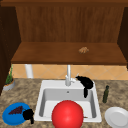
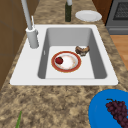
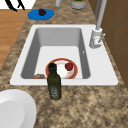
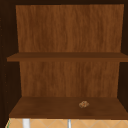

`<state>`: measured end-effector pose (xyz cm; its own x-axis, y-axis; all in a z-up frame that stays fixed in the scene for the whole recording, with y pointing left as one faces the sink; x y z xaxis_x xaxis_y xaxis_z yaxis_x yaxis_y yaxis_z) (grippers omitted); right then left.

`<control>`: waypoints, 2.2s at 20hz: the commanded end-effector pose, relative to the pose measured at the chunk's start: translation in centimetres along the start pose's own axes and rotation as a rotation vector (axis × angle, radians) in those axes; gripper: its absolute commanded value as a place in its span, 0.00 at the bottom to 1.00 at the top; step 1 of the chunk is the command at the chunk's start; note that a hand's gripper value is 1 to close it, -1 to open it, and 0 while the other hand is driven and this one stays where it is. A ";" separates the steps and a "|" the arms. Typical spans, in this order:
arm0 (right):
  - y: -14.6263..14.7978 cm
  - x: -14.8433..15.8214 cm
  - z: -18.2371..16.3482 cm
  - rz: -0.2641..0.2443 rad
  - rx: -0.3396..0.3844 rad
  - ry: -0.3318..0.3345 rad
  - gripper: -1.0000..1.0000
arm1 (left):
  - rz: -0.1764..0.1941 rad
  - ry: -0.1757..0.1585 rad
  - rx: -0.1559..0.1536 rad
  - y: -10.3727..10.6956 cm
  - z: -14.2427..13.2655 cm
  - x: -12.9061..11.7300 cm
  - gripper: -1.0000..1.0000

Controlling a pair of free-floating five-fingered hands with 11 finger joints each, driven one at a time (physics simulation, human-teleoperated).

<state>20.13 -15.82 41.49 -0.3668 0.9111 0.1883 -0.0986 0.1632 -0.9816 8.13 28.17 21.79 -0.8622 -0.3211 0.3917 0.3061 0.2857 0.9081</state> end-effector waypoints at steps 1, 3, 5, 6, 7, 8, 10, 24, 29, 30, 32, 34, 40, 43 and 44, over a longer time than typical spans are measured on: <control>2.2 -1.6 -2.9 -0.041 0.002 -0.001 0.00 | 0.000 0.000 0.000 0.0 0.0 0.0 0.50; 3.0 -2.4 -4.5 -0.047 -0.010 -0.002 0.00 | 0.000 0.000 0.000 0.0 0.0 0.0 0.50; 3.7 -3.2 -6.1 -0.030 -0.030 -0.003 0.00 | 0.000 0.000 0.000 0.0 0.0 0.0 0.50; 4.4 -3.6 -6.9 -0.031 -0.034 -0.001 0.00 | 0.000 0.000 0.000 0.0 0.0 0.0 0.50; 4.7 -4.0 -7.7 -0.030 -0.028 -0.005 0.00 | 0.000 0.000 0.000 0.0 0.0 0.0 0.50; 5.0 -4.4 -8.5 -0.031 -0.028 -0.005 0.00 | 0.000 0.000 0.000 0.0 0.0 0.0 0.50; 5.9 -5.2 -10.0 -0.028 -0.019 -0.003 0.00 | 0.000 0.000 0.000 0.0 0.0 0.0 0.50; 8.2 -10.7 -20.4 -0.061 0.015 0.002 0.00 | 0.000 0.000 0.000 0.0 0.0 0.0 0.50; 10.0 -12.8 -23.6 -0.057 0.050 0.009 0.00 | 0.000 0.000 0.000 0.0 0.0 0.0 0.50; 10.2 -13.2 -24.0 -0.060 0.067 0.012 0.00 | 0.000 0.000 0.000 0.0 0.0 0.0 0.50; 10.6 -13.9 -25.3 -0.070 0.087 0.012 0.00 | 0.000 0.000 0.000 0.0 0.0 0.0 0.50; 11.1 -14.6 -26.7 -0.077 0.111 0.013 0.00 | 0.000 0.000 0.000 0.0 0.0 0.0 0.50; 11.4 -16.1 -30.3 -0.108 0.217 0.025 0.00 | 0.000 0.000 0.000 0.0 0.0 0.0 0.50; 11.3 -17.0 -32.4 -0.118 0.260 0.023 0.00 | 0.000 0.000 0.000 0.0 0.0 0.0 0.50; 11.3 -17.3 -33.1 -0.121 0.272 0.022 0.00 | 0.000 0.000 0.000 0.0 0.0 0.0 0.50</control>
<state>53.75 -17.23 26.12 -0.3310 0.8990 0.2868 -0.3505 0.1650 -0.9219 8.13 28.17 21.79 -0.8622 -0.3211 0.3917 0.3061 0.2857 0.9081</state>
